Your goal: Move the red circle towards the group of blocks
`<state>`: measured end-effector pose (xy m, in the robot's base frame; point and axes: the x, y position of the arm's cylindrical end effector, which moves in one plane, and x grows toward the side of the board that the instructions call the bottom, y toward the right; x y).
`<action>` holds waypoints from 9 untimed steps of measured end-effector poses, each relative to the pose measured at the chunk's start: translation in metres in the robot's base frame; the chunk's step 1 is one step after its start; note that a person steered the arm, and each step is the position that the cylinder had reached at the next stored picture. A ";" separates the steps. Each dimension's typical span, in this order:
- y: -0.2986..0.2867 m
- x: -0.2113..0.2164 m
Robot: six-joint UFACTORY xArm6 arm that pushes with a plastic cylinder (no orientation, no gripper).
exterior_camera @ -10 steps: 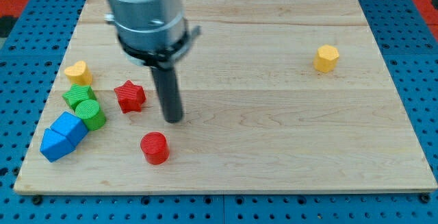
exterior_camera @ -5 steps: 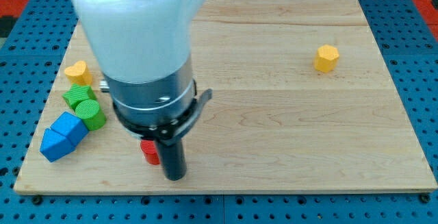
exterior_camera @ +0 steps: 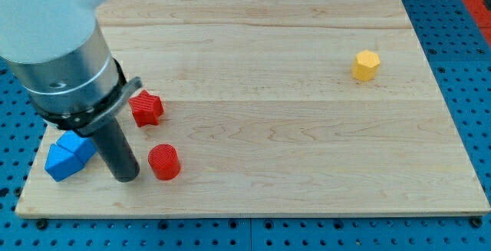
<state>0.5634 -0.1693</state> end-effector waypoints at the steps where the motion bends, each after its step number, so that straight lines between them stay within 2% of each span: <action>1: -0.032 -0.004; 3: -0.029 -0.005; 4: -0.007 0.013; 5: 0.048 0.030; 6: 0.100 0.021; 7: 0.084 0.000; 8: 0.033 -0.008; 9: 0.019 -0.009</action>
